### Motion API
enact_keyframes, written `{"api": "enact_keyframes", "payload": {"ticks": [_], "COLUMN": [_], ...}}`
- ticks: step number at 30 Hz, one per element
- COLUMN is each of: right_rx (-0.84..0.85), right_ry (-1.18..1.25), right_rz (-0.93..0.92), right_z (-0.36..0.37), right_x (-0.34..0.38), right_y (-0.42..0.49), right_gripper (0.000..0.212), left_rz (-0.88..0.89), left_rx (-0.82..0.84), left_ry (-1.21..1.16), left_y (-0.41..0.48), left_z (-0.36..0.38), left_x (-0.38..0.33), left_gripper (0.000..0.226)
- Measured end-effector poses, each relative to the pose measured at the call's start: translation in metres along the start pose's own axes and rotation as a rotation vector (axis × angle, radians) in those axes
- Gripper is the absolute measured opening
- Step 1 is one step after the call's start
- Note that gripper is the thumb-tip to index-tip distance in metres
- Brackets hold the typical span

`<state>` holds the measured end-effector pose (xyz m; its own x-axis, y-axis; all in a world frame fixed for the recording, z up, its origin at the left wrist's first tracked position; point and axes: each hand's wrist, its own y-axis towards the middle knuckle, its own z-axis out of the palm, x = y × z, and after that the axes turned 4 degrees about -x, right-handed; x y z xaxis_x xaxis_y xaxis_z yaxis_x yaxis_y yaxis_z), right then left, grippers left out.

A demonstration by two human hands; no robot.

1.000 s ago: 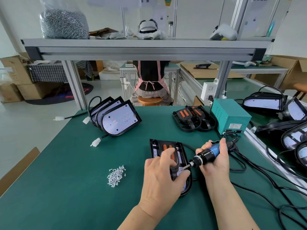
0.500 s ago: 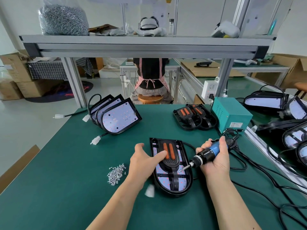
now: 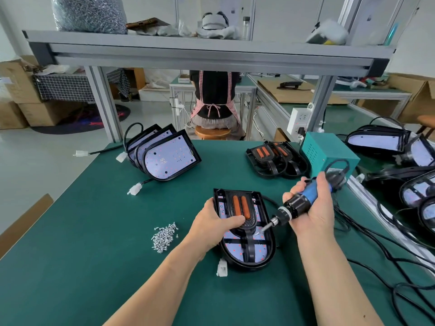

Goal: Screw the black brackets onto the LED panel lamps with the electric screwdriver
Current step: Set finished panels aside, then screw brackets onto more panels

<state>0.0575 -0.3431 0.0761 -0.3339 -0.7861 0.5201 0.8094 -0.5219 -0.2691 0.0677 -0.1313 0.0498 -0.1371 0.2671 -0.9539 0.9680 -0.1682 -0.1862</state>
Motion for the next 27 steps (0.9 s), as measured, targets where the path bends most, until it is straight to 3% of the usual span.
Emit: {"api": "enact_keyframes", "payload": {"ticks": [11, 18, 27], "right_rx": [0.200, 0.238, 0.297], "right_ry": [-0.461, -0.623, -0.649], "right_rz": [-0.378, -0.476, -0.490], "right_z": [0.041, 0.039, 0.038], "right_x": [0.012, 0.005, 0.001], "right_y": [-0.014, -0.017, -0.021], "right_gripper": [0.015, 0.017, 0.026], "left_rz": [-0.010, -0.008, -0.013], "left_rx": [0.013, 0.019, 0.011], "left_ry": [-0.017, -0.033, -0.039], "left_y": [0.000, 0.002, 0.003], "left_z": [0.001, 0.003, 0.003], "left_x": [0.000, -0.001, 0.000], "left_gripper": [0.057, 0.065, 0.061]}}
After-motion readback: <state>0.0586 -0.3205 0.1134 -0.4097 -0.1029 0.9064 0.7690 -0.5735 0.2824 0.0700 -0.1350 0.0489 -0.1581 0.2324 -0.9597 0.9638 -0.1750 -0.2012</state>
